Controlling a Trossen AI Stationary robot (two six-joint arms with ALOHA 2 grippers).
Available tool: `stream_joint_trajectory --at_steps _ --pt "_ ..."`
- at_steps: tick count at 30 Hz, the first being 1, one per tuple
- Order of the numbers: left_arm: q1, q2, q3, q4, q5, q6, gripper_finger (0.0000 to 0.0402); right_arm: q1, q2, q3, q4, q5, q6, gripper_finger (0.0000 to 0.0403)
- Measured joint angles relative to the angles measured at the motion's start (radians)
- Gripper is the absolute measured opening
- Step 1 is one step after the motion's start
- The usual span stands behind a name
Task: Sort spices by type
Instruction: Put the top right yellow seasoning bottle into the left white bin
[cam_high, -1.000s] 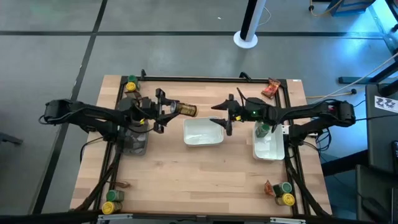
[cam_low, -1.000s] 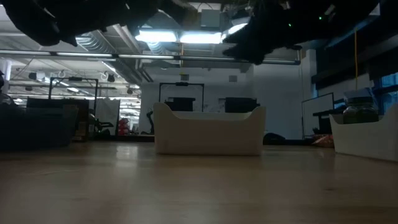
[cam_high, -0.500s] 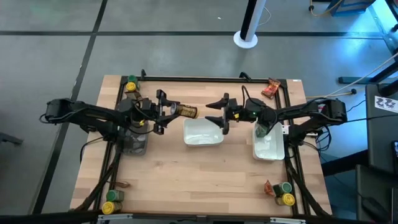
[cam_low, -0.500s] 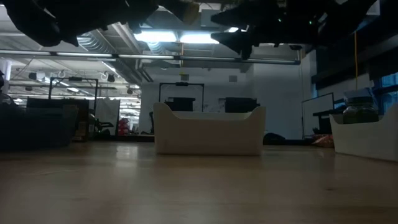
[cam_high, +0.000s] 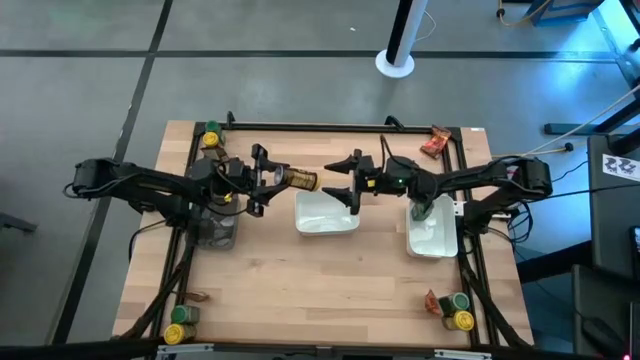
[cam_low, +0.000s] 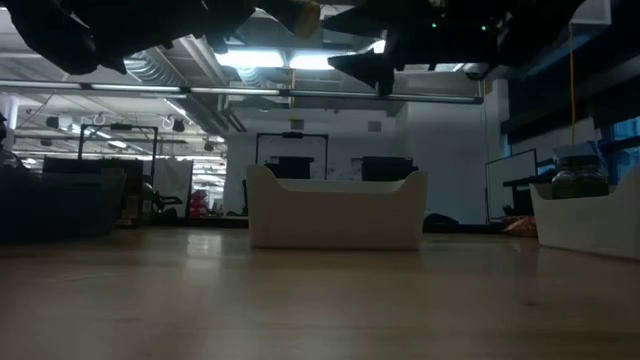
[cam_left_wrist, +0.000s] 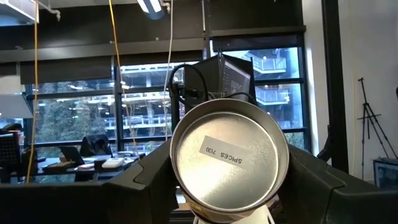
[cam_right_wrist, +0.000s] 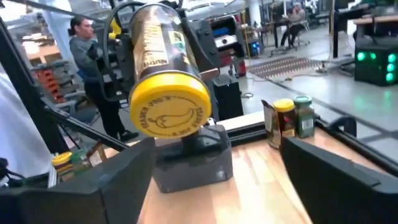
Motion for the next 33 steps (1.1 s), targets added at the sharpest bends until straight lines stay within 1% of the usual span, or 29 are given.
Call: stream_joint_trajectory --at_steps 2,5,8,13,18,28,33 --pt "0.000 0.000 0.001 0.001 0.000 0.000 0.0206 0.012 0.023 0.024 0.009 -0.022 -0.032 0.0361" --pt "0.000 0.000 0.001 0.002 0.000 -0.001 0.0206 0.030 0.051 0.061 0.008 -0.023 -0.081 0.0368" --pt "-0.001 0.000 0.001 0.005 0.000 -0.004 0.0206 0.030 0.072 0.096 0.005 0.004 -0.103 0.0369" --pt "-0.001 0.000 0.001 0.005 -0.001 -0.010 0.0206 0.027 0.094 0.149 0.009 0.005 -0.119 0.0364" --pt "-0.001 0.000 0.001 0.008 0.000 -0.007 0.0206 0.028 0.094 0.167 0.007 -0.037 -0.137 0.0362" --pt "-0.003 0.000 0.001 0.034 0.014 -0.017 0.0206 0.028 0.134 0.168 0.049 -0.036 -0.133 0.0362" --pt "-0.010 0.001 0.002 0.029 0.022 -0.007 0.0206 0.028 0.154 0.168 0.149 -0.067 -0.132 0.0362"
